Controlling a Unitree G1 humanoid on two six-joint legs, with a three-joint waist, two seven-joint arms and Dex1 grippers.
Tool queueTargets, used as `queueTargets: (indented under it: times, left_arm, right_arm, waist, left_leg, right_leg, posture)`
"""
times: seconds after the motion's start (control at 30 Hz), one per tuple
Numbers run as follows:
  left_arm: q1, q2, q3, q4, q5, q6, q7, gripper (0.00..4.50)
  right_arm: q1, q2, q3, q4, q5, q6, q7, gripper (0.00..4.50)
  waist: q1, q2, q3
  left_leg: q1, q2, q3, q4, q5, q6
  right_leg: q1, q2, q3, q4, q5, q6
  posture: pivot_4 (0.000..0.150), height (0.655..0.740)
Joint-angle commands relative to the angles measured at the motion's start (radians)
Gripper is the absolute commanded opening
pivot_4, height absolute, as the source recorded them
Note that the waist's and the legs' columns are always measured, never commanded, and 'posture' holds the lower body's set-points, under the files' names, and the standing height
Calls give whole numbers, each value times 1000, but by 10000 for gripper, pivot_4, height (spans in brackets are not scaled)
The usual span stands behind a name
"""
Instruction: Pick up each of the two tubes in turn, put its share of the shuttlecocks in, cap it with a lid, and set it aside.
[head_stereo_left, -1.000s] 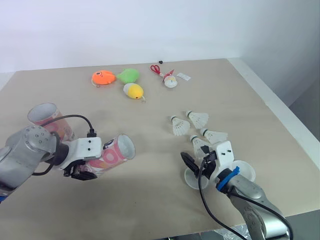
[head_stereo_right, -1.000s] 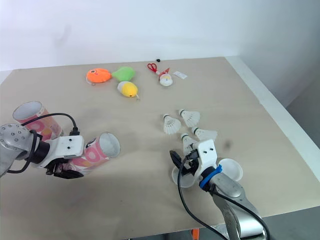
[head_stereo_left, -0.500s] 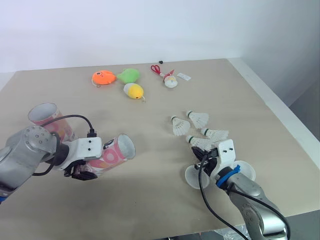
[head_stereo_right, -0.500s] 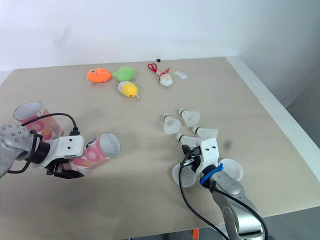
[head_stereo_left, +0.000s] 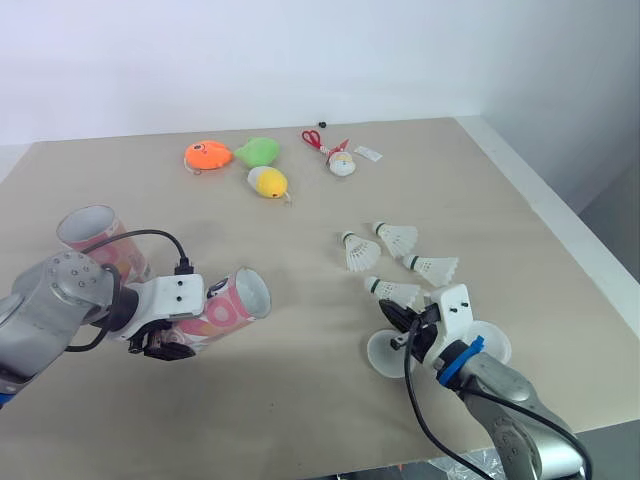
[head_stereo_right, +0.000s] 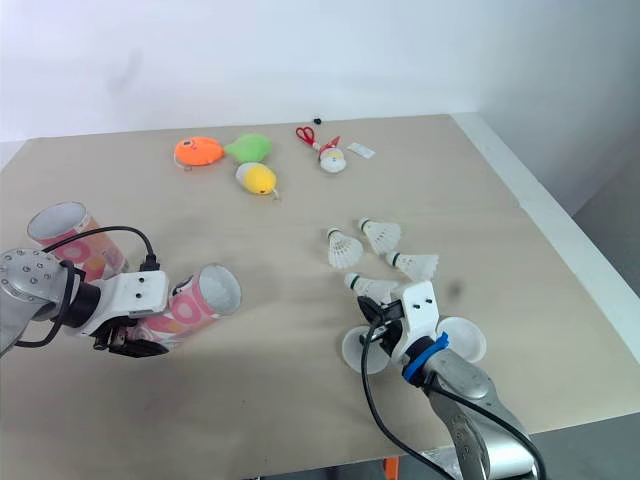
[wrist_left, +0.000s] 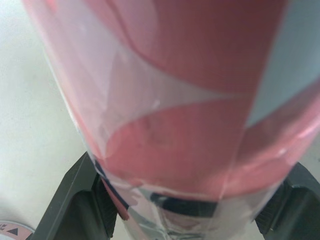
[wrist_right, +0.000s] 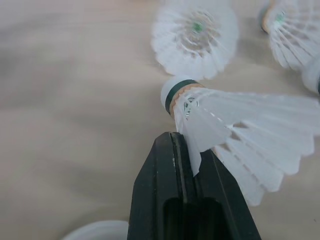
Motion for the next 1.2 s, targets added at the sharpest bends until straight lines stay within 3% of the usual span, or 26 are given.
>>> queueTargets:
  times: [0.03, 0.17, 0.27, 0.37, 0.53, 0.87, 0.97, 1.1, 1.2]
  left_arm:
    - [5, -3, 11, -3, -5, 5, 5, 29248]
    - [-2, -10, 2, 2, -1, 5, 5, 29248]
    - [-18, -21, -12, 11, 6, 3, 3, 29248]
    - [-31, -29, -22, 20, 13, 2, 1, 29248]
    - [-29, -31, -21, 14, 16, 10, 2, 29248]
    - [-4, -21, -1, -6, 12, 22, 7, 29248]
    - [-2, -19, 1, -7, 12, 22, 6, 29248]
    - [4, -22, 2, -12, 11, 24, 9, 29248]
    - [14, -21, 7, -15, 8, 23, 13, 29248]
  right_arm:
    - [-52, -82, -33, -132, 140, -3, 142, 102]
    - [-168, -220, -32, -154, 238, 29, 278, 102]
    - [-280, -341, 47, -117, 195, 4, 404, 102]
    - [-393, -381, 124, -67, 154, -34, 482, 102]
    - [-657, -268, 338, 125, -5, -145, 553, 102]
    - [-772, -156, 476, 240, -121, -250, 643, 102]
    - [-796, -124, 454, 219, -59, -174, 652, 10314]
    - [-834, -112, 412, 223, -13, -117, 663, 28997]
    - [-881, -133, 378, 261, 23, -87, 701, 28997]
  waist:
    - [0, 0, 0]
    - [0, 0, 0]
    - [2, -1, 1]
    - [1, -1, 1]
    - [-1, -1, 1]
    - [1, -1, 1]
    - [0, -1, 1]
    - [0, -1, 1]
    - [0, -1, 1]
  left_leg:
    - [0, 0, 0, 0, 0, 0]
    - [1, 0, 0, 1, 0, 0]
    - [1, -1, 0, 1, 0, 0]
    - [1, -1, 0, 1, 0, 0]
    - [1, -1, 0, 1, 0, 0]
    - [-1, -1, -1, 1, 0, 0]
    - [0, -1, -1, 1, 0, 0]
    - [1, 0, -1, 1, 0, 0]
    - [1, 0, -1, 1, 0, 0]
  right_leg:
    - [0, 0, 0, 0, 0, 0]
    - [1, 0, 1, 0, 1, 1]
    - [2, 0, 0, 0, 1, 1]
    - [2, 0, 0, 0, 1, 1]
    - [1, 1, 0, 0, 1, 1]
    - [0, 0, -1, 0, 2, 3]
    - [0, 1, -1, 1, 3, 4]
    - [0, 2, -1, 2, 3, 3]
    - [0, 2, -1, 2, 3, 2]
  posture:
    - [1500, 7400]
    - [1500, 7400]
    - [1500, 7400]
    - [1500, 7400]
    - [1500, 7400]
    - [1500, 7400]
    - [1500, 7400]
    - [1500, 7400]
    - [1500, 7400]
